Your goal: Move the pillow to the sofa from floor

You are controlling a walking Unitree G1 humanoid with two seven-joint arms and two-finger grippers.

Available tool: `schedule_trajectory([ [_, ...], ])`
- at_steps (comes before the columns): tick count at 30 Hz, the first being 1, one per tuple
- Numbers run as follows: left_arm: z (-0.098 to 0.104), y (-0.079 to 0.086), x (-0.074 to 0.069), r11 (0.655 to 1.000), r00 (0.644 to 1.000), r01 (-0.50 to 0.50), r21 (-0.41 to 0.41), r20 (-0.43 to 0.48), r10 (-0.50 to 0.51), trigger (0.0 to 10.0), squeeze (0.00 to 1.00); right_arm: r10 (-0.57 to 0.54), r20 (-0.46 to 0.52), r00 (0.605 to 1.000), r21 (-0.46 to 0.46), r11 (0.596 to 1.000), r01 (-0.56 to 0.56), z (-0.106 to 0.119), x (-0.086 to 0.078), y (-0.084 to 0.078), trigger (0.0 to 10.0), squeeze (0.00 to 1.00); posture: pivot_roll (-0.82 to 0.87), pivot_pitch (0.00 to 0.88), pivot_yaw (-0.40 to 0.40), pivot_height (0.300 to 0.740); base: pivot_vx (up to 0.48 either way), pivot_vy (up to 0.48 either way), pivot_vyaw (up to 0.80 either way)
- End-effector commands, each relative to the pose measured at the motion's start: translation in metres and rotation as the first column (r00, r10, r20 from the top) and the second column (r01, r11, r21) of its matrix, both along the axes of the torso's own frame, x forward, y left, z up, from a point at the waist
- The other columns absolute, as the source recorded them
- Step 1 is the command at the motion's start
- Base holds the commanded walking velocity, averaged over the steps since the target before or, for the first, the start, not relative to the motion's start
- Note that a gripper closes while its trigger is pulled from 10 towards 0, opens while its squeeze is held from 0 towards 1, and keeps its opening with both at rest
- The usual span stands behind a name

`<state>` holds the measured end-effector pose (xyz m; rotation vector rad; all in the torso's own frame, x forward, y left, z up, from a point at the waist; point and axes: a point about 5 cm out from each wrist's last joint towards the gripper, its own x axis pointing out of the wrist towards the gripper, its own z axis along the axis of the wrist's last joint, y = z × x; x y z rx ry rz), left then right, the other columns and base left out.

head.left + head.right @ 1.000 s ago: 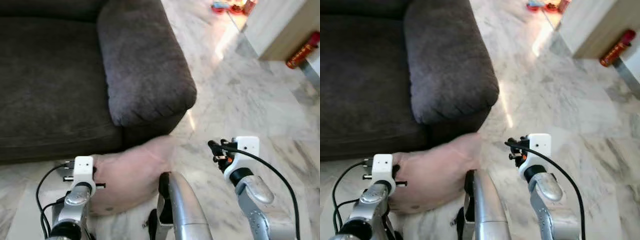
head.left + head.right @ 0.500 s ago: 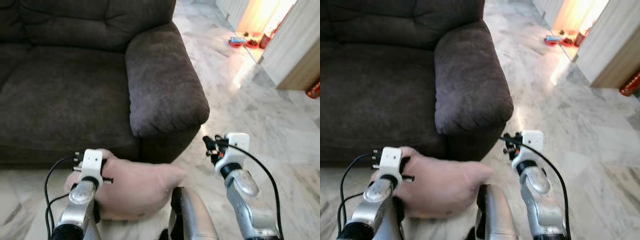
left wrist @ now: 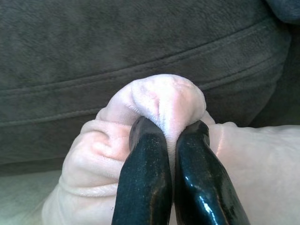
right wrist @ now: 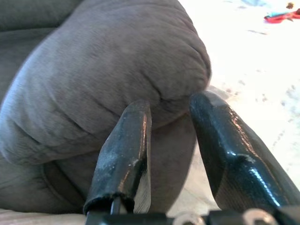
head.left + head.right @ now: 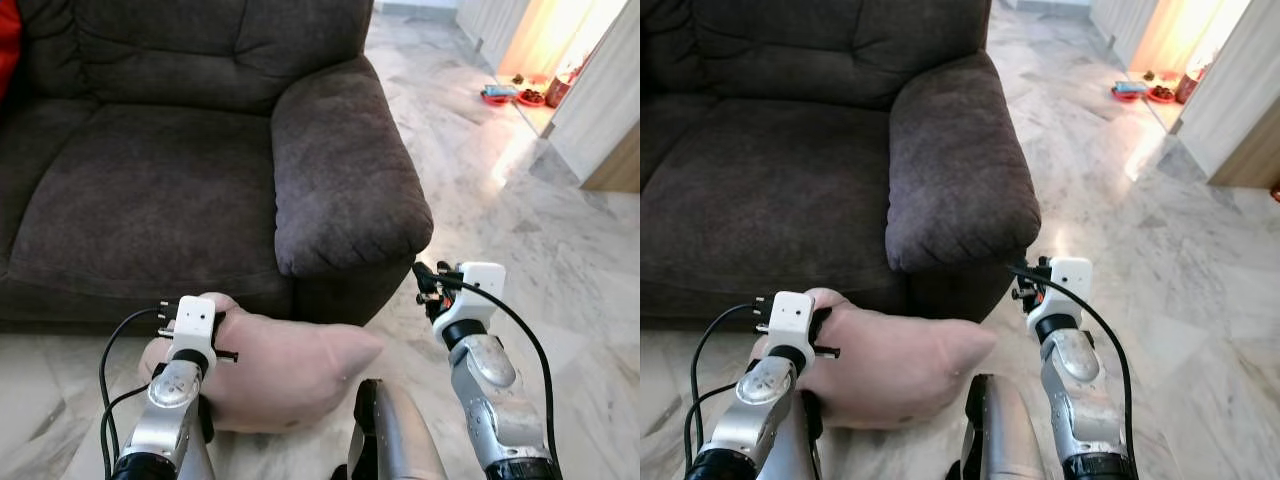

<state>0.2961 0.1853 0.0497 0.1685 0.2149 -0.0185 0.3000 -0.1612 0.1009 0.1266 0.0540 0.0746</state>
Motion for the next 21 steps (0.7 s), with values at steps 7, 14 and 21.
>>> schedule_trajectory([
  [7,0.064,-0.008,0.017,0.999,0.945,0.024,0.034,0.327,-0.034,10.0,0.00,-0.027,0.031,0.999,0.019,0.999,0.027,0.002,0.002,-0.003,10.0,0.00,0.06,0.000,-0.077,0.519,0.000,0.000,0.00],
  [14,0.070,-0.011,0.022,0.998,0.939,0.037,0.045,0.339,-0.050,10.0,0.00,-0.035,0.044,0.998,0.028,0.999,0.034,0.002,0.007,-0.001,10.0,0.00,0.06,0.000,-0.066,0.544,0.000,0.000,0.00],
  [21,0.071,-0.012,0.023,0.998,0.938,0.044,0.048,0.343,-0.058,10.0,0.00,-0.034,0.050,0.998,0.035,0.999,0.032,0.002,0.010,0.002,10.0,0.00,0.07,0.000,-0.059,0.565,0.000,0.000,0.00],
])
